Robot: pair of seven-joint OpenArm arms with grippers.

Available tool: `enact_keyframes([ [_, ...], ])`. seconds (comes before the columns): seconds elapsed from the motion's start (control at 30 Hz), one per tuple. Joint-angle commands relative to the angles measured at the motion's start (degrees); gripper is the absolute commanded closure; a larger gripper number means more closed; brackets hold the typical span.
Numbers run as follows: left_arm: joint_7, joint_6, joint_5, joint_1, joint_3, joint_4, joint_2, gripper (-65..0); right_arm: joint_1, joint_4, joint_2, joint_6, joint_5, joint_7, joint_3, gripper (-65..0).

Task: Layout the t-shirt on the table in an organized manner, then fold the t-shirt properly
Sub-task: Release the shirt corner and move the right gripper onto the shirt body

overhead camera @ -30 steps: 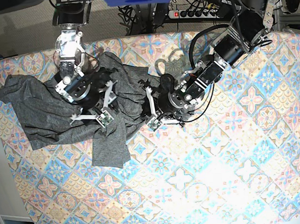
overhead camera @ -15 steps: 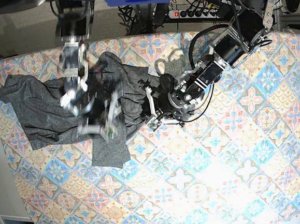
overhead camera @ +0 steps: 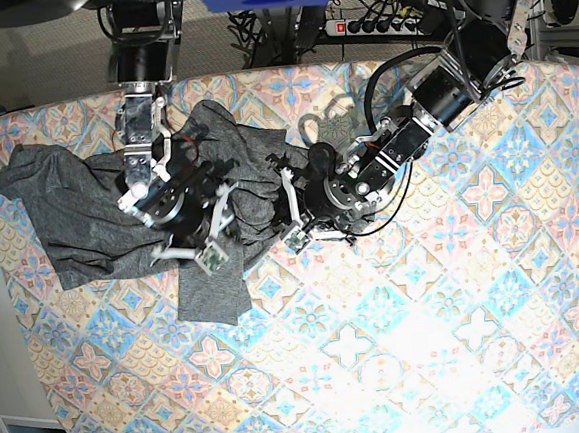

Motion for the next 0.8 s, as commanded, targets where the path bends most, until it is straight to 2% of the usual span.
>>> enact_keyframes([
  [0.0,1.47,-0.7,-0.1,-0.47,0.09,0.44,0.07,-6.7,1.07,0.36,0.13,-0.23,0.61,1.23,-0.07,-23.6],
  [0.57,1.47,-0.7,-0.1,-0.56,0.09,0.35,0.07,-6.7,1.07,-7.82,0.13,-0.23,0.61,1.32,-0.33,-22.9],
  [0.63,1.47,-0.7,-0.1,-0.56,0.09,0.35,0.07,-6.7,0.98,-7.82,0.22,-0.23,0.61,1.32,-0.33,-19.6],
  [0.77,1.47,-0.7,-0.1,-0.56,0.09,0.35,0.07,-6.7,0.98,-7.2,0.22,-0.23,0.61,1.32,0.02,-3.0],
])
